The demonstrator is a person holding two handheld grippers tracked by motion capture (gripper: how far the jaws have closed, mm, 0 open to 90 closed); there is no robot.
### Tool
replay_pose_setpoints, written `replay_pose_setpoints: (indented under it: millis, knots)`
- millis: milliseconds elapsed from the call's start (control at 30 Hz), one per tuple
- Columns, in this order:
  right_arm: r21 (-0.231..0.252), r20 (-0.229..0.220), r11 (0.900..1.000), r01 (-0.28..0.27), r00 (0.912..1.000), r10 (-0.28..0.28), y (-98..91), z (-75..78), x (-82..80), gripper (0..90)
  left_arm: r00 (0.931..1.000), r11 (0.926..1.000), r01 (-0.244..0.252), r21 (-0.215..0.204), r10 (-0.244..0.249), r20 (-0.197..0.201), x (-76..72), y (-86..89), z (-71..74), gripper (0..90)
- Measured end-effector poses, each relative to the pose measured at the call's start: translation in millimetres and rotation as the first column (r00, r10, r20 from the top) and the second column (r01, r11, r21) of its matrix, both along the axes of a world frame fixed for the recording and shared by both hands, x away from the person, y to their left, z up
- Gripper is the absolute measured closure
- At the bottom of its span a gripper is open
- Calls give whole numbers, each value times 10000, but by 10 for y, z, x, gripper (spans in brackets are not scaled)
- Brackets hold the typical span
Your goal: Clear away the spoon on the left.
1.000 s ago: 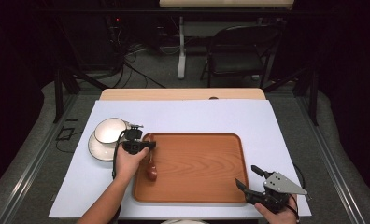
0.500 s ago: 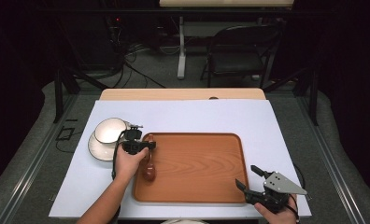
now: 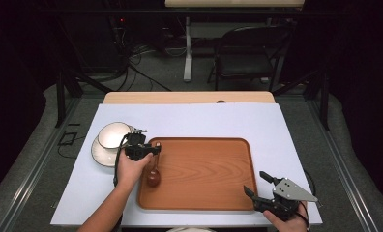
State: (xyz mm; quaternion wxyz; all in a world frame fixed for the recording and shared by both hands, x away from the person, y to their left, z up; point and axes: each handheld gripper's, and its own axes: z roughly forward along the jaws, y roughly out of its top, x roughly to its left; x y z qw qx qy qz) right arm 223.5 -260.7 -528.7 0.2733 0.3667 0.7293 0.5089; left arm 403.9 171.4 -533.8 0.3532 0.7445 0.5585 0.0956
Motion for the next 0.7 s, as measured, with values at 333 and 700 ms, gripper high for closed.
replay_pose_setpoints:
  millis: [333, 700]
  knots:
    - [-42, -22, 10000, 51, 10000, -51, -11, -5, 5, 256, 9987, 9985, 170, -517, -145, 491, -122, 165, 227, 493]
    - [-80, -66, 9999, 65, 10000, -65, -7, -8, 7, 257, 9854, 9997, 69, -225, -30, 1704, -427, 516, 548, 448]
